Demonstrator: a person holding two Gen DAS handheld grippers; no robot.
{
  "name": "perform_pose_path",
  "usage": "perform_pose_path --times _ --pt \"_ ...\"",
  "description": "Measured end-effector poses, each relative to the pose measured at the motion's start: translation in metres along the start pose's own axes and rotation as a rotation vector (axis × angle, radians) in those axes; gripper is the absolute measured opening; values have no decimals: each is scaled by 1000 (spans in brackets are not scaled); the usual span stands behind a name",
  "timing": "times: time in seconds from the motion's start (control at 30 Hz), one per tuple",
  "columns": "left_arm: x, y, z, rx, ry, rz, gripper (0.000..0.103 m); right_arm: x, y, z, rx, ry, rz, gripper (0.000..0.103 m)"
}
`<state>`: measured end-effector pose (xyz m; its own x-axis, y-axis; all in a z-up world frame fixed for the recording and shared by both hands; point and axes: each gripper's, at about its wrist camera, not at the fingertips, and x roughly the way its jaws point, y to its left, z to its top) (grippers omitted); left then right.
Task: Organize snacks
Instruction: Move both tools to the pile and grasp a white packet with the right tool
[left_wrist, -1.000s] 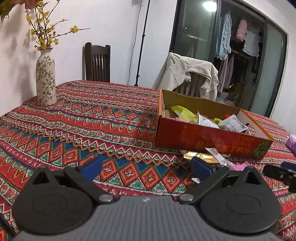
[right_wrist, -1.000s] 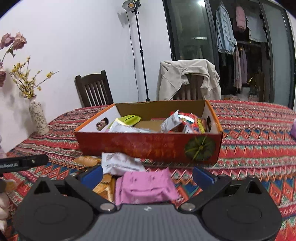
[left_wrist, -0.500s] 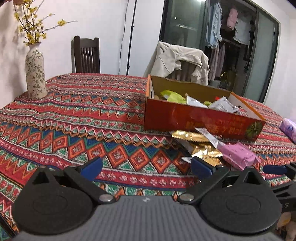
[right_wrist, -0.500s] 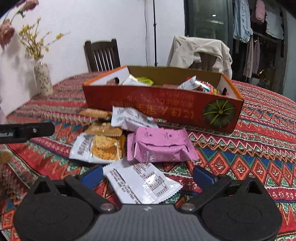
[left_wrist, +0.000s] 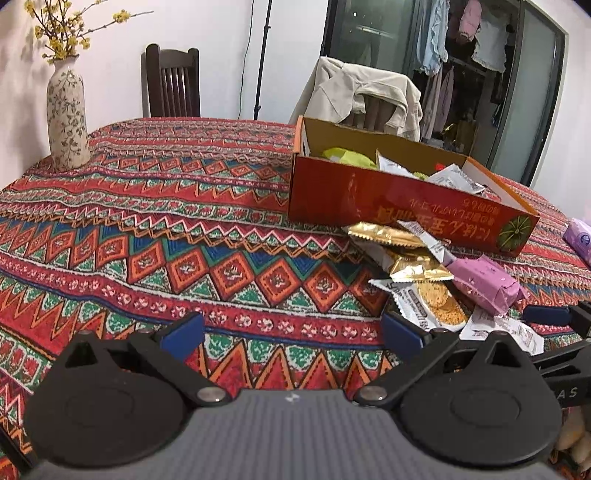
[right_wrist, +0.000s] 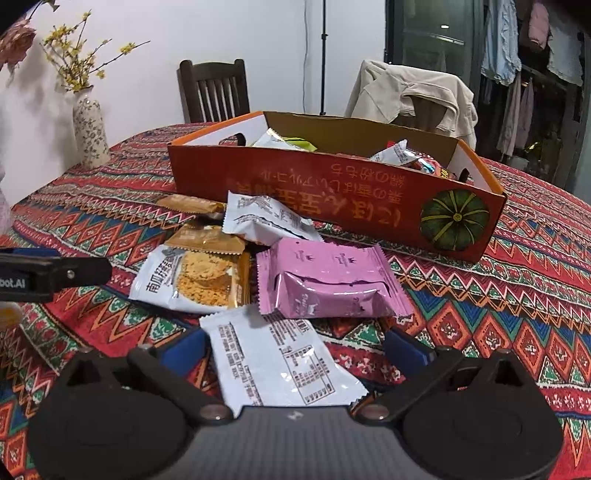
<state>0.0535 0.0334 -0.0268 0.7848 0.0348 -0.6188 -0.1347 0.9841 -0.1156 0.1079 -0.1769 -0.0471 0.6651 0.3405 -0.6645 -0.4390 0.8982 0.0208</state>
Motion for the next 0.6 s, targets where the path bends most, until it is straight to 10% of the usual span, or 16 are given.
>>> perform_pose_path --times 0.23,0.4,0.6 --pt "4 5 -3 -21 23 2 103 -1 2 0 -27 -4 33 101" --pt "4 6 -4 -22 21 -3 103 -9 5 0 -53 -25 71 65" --pt "3 6 -4 -28 22 -4 103 -20 2 -1 -60 -32 78 45"
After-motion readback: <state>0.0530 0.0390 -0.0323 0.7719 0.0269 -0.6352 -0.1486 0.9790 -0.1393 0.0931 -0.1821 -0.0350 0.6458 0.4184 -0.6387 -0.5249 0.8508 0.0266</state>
